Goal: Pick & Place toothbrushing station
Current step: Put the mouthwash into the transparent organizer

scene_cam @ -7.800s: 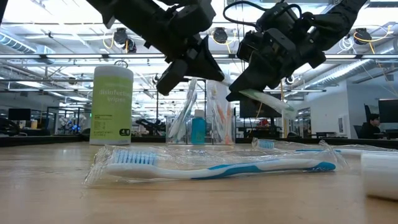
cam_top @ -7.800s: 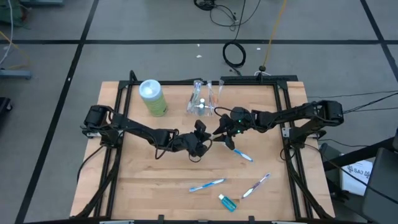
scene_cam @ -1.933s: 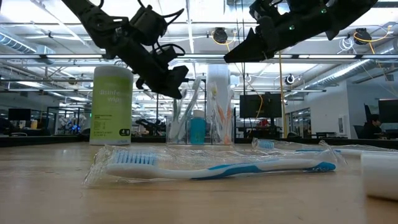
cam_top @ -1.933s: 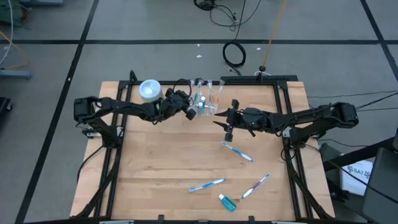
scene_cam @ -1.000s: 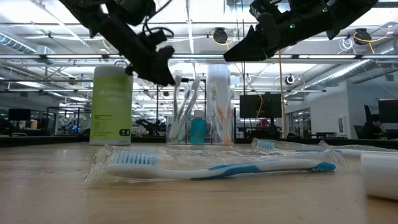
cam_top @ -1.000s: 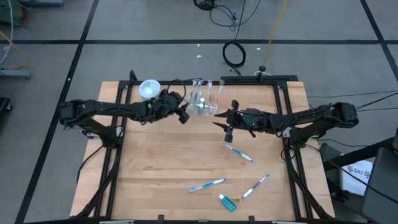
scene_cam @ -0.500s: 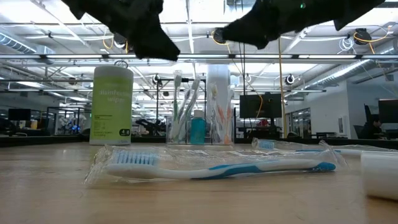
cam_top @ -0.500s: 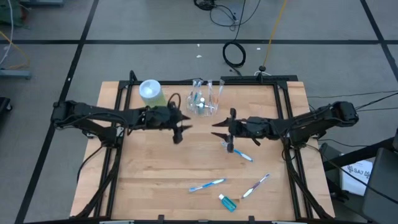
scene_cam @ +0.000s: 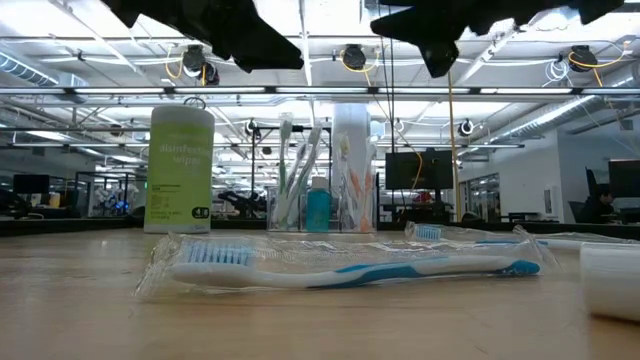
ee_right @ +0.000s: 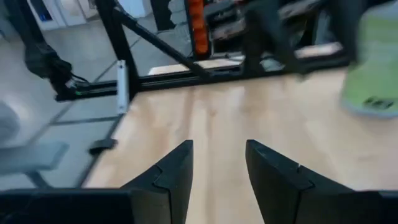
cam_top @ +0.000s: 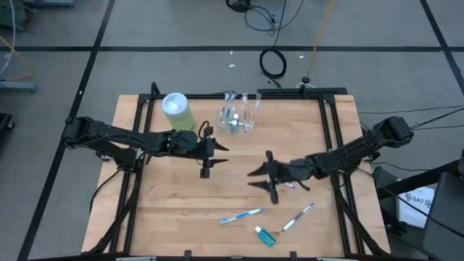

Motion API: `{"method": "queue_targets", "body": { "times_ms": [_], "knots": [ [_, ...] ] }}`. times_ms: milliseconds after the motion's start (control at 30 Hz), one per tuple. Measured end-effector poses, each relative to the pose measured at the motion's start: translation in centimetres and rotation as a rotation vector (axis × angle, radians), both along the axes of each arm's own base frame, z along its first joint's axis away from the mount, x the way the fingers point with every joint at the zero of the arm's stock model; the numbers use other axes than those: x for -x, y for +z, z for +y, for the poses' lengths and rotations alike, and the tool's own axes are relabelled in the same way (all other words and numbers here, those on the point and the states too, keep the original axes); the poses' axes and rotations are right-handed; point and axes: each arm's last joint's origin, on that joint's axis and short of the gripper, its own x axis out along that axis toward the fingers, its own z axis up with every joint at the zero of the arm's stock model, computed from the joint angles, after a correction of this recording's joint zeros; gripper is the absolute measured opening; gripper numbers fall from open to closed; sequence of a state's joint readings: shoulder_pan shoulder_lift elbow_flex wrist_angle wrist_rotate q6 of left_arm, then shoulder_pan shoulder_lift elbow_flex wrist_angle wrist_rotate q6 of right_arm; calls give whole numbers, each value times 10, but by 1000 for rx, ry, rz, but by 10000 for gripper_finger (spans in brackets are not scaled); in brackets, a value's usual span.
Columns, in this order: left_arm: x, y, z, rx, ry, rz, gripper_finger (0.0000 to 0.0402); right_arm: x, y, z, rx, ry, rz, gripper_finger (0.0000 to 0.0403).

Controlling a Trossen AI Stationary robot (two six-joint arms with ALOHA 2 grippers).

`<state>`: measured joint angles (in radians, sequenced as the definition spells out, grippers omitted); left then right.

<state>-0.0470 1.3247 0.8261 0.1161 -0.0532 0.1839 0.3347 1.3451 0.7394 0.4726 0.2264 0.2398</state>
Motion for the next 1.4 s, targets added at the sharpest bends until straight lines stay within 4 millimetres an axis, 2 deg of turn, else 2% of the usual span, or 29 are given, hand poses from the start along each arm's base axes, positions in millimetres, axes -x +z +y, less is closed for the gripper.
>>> {"method": "queue_targets", "body": {
  "times_ms": [100, 200, 333, 467, 667, 800, 900, 1033, 1200, 1400],
  "knots": [
    [-1, 2, 3, -4, 9, -18, 177, -2, 2, 18, -73, 21, 82, 142],
    [-1, 2, 7, 10, 29, -17, 177, -14, 11, 39, -128, 31, 187, 142],
    [-1, 2, 11, 23, 47, -17, 177, -34, 18, 63, -216, -2, 416, 142],
    [-1, 1, 14, 61, 72, -18, 177, -48, 20, 78, -350, -62, 701, 141],
    [-1, 1, 14, 59, 71, -14, 177, -60, -9, 96, -662, -92, 1070, 141],
    [0, 1, 14, 75, 78, -10, 177, -64, -35, 104, -743, -105, 1231, 141],
    [0, 1, 14, 97, 87, -10, 177, -66, -49, 107, -738, -139, 1270, 141],
    [0, 1, 13, 144, 104, -11, 177, -68, -59, 108, -679, -180, 1230, 141],
    [0, -1, 11, 178, 111, 2, 177, -69, -73, 114, -598, -158, 1226, 141],
    [1, -4, 7, 174, 99, 38, 177, -67, -75, 119, -540, -122, 1202, 141]
  ]
}}
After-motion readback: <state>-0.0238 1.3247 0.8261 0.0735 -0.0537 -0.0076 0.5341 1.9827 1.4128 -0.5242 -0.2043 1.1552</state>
